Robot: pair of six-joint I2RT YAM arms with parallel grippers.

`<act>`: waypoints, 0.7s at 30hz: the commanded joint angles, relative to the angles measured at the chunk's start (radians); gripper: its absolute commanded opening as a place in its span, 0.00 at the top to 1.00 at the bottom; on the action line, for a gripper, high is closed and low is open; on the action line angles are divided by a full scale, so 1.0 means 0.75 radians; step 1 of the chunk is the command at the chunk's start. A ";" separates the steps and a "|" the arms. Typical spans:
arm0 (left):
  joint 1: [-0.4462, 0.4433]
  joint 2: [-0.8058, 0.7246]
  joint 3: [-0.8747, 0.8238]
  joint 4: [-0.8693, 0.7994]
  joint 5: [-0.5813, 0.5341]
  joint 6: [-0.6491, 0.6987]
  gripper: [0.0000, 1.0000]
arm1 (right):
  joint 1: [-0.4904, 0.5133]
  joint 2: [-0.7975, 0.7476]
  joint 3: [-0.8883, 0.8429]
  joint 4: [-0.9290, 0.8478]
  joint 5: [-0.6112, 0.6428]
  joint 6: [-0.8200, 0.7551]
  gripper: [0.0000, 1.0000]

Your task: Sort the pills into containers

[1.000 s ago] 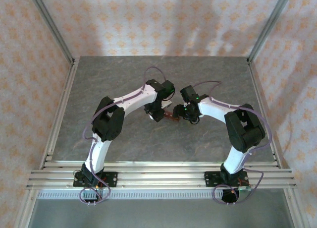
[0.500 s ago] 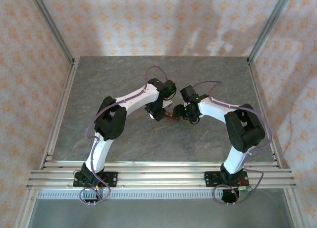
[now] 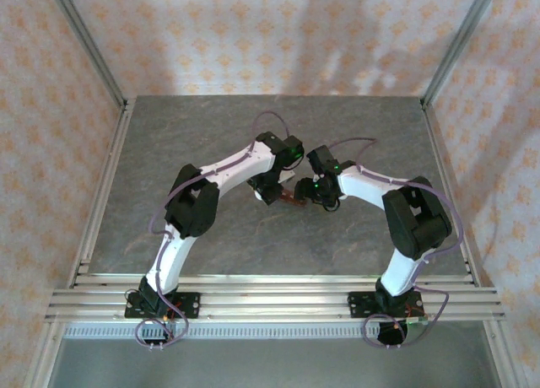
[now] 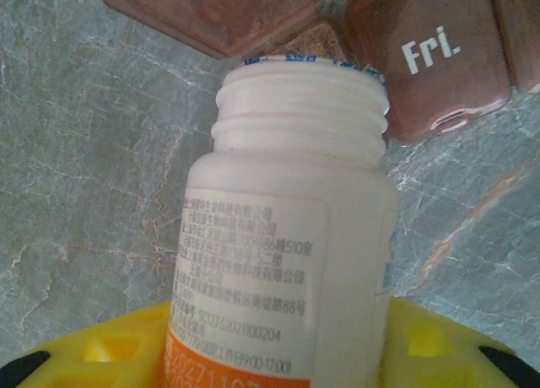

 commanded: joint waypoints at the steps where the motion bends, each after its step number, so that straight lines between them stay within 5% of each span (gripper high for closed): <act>1: -0.015 0.034 0.043 -0.083 -0.060 0.020 1.00 | 0.010 0.026 -0.020 -0.042 0.034 -0.006 0.28; 21: -0.024 0.067 0.024 -0.106 -0.025 0.026 1.00 | 0.009 0.033 -0.019 -0.042 0.036 -0.005 0.28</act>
